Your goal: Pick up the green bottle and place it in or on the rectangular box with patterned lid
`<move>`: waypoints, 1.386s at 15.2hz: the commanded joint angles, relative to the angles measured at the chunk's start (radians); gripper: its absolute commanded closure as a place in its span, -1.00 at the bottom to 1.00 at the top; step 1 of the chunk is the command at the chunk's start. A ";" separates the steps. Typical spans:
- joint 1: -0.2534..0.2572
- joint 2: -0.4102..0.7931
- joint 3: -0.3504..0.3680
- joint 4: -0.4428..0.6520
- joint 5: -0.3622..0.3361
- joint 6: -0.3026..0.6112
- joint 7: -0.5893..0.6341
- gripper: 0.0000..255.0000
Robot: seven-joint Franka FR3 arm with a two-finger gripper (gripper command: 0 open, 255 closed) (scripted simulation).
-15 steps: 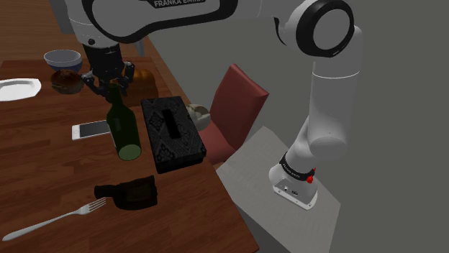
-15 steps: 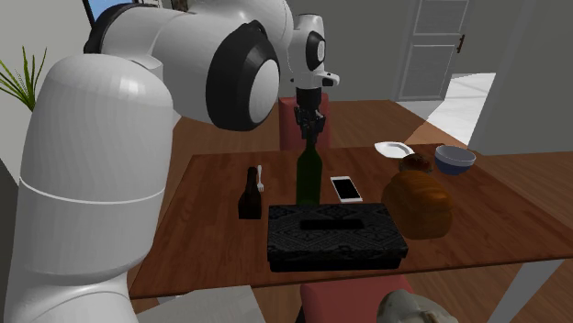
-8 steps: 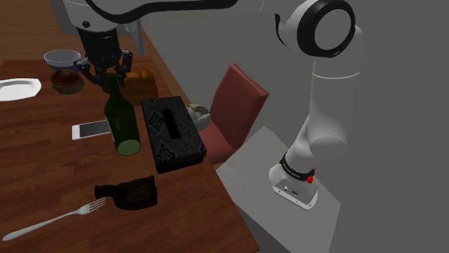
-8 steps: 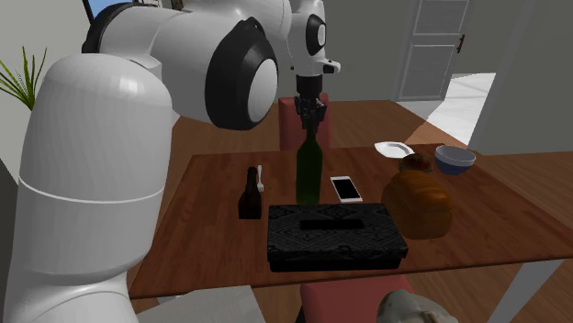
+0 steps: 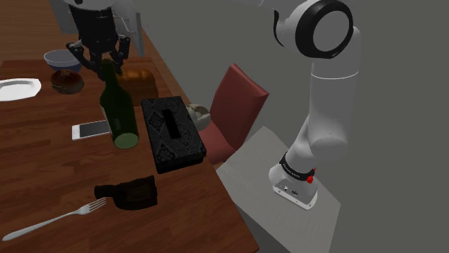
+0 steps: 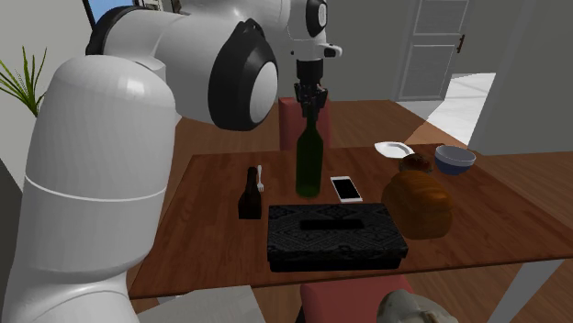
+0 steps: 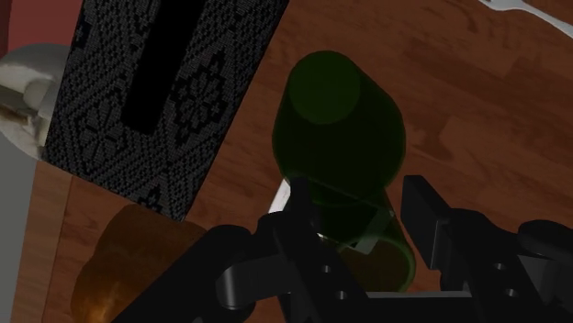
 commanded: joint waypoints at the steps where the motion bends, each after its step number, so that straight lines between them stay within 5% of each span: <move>1: 0.004 0.003 0.000 0.035 -0.001 -0.031 -0.004 1.00; 10: 0.052 0.063 -0.004 0.256 -0.026 -0.191 -0.015 1.00; 17: 0.128 0.167 -0.021 0.526 -0.068 -0.352 -0.034 1.00; 21: 0.033 0.042 -0.009 0.405 -0.024 -0.352 -0.079 1.00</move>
